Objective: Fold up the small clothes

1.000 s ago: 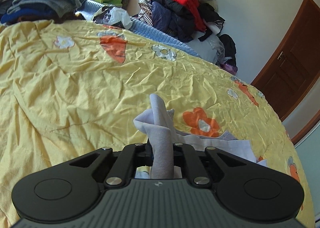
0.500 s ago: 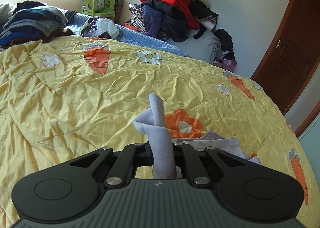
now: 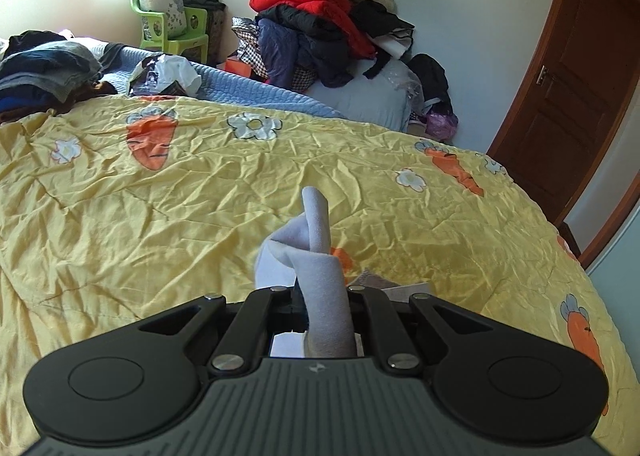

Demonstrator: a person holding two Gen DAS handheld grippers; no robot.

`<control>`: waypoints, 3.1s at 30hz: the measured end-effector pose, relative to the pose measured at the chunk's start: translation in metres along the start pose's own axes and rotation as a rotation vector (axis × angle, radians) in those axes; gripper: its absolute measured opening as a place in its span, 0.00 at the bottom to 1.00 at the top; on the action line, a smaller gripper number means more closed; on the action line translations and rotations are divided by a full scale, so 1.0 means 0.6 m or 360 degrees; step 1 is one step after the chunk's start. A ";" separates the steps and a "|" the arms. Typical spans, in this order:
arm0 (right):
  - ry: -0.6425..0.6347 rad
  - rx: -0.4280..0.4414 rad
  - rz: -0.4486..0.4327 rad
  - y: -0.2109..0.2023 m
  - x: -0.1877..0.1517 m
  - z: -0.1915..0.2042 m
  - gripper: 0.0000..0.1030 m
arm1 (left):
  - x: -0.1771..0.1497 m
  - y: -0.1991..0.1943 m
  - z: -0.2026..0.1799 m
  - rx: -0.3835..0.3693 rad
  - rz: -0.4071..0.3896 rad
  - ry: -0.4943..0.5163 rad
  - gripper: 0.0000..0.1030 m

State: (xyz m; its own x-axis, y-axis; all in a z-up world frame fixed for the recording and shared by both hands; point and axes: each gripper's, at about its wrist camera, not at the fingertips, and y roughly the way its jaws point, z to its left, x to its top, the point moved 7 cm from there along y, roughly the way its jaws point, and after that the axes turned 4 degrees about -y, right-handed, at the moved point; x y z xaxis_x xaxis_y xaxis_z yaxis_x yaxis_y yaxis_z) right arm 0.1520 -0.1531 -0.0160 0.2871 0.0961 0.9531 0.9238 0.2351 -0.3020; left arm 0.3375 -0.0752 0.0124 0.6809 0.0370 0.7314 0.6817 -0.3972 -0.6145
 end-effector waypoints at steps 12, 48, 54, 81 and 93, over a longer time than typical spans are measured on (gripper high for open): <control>0.0266 -0.0039 0.0025 -0.014 -0.033 -0.084 0.10 | -0.024 0.055 -0.089 -0.0033 0.0098 0.0066 0.06; 0.0969 0.0072 0.0195 -0.002 -0.143 -0.212 0.27 | -0.089 0.154 -0.204 0.0075 0.0269 0.0238 0.25; 0.1012 0.0082 0.0208 -0.006 -0.151 -0.217 0.29 | -0.078 0.144 -0.217 0.0115 0.0144 0.0301 0.76; 0.1077 0.0014 0.0247 -0.054 -0.169 -0.254 0.42 | -0.064 0.083 -0.151 0.0151 -0.0011 0.0238 0.80; 0.0744 0.0028 0.0153 -0.003 -0.078 -0.252 0.42 | -0.171 0.028 -0.071 0.0289 0.0043 0.0287 0.80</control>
State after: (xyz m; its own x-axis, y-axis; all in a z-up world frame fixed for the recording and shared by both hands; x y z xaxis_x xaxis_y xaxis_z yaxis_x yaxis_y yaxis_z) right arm 0.1754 -0.3044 -0.0569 0.4579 -0.3264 0.8269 0.8843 0.2633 -0.3857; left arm 0.2676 -0.1247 -0.0604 0.6520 -0.1420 0.7448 0.7117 -0.2239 -0.6658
